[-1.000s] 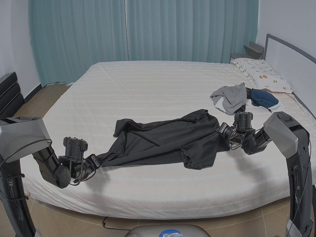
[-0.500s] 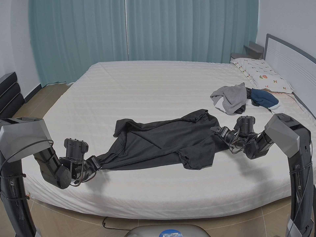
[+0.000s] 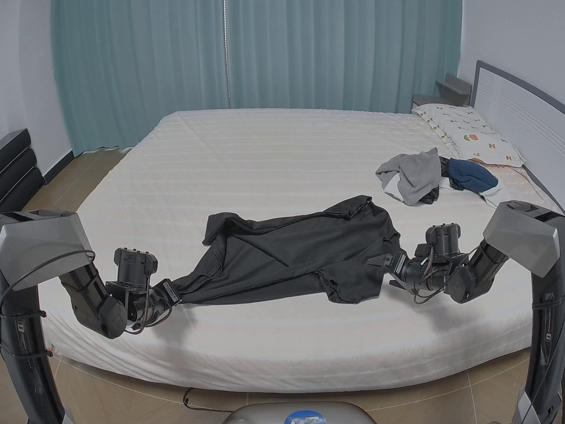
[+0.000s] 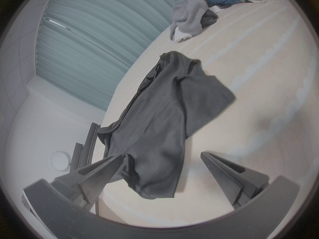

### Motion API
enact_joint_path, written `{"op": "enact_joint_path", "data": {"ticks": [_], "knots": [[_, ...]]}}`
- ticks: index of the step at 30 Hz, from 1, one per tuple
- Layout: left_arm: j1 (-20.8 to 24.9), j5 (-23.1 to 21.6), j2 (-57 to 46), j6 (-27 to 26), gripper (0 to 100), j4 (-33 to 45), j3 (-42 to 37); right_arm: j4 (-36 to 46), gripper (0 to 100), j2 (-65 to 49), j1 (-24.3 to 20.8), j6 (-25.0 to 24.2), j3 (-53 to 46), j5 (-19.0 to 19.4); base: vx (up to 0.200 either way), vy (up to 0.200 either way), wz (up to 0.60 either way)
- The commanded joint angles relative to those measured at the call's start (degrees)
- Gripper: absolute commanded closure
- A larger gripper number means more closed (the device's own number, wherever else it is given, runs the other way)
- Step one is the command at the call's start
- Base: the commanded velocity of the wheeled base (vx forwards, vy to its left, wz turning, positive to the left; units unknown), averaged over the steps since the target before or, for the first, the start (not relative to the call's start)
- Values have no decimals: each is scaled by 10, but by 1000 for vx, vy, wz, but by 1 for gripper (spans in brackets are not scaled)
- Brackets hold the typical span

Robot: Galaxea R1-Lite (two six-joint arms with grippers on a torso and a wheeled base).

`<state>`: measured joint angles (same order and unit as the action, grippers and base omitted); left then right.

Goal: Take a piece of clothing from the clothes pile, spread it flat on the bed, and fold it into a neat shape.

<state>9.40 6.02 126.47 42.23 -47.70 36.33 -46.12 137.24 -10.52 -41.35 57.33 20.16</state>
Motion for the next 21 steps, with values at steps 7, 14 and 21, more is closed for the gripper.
{"op": "enact_joint_path", "data": {"ticks": [7, 14, 21], "knots": [[-1, -11, -1, 0, 100, 0, 0, 13, 100, 39, -34, 0, 30, -7, 0, 0, 0], [-1, -11, 2, 0, 100, 1, -1, 29, 100, 19, -18, 2, 18, -7, 0, 0, 0], [-3, -12, -2, -5, 100, 3, -6, 65, 100, -93, 45, 22, -86, 23, 0, 0, 0]]}}
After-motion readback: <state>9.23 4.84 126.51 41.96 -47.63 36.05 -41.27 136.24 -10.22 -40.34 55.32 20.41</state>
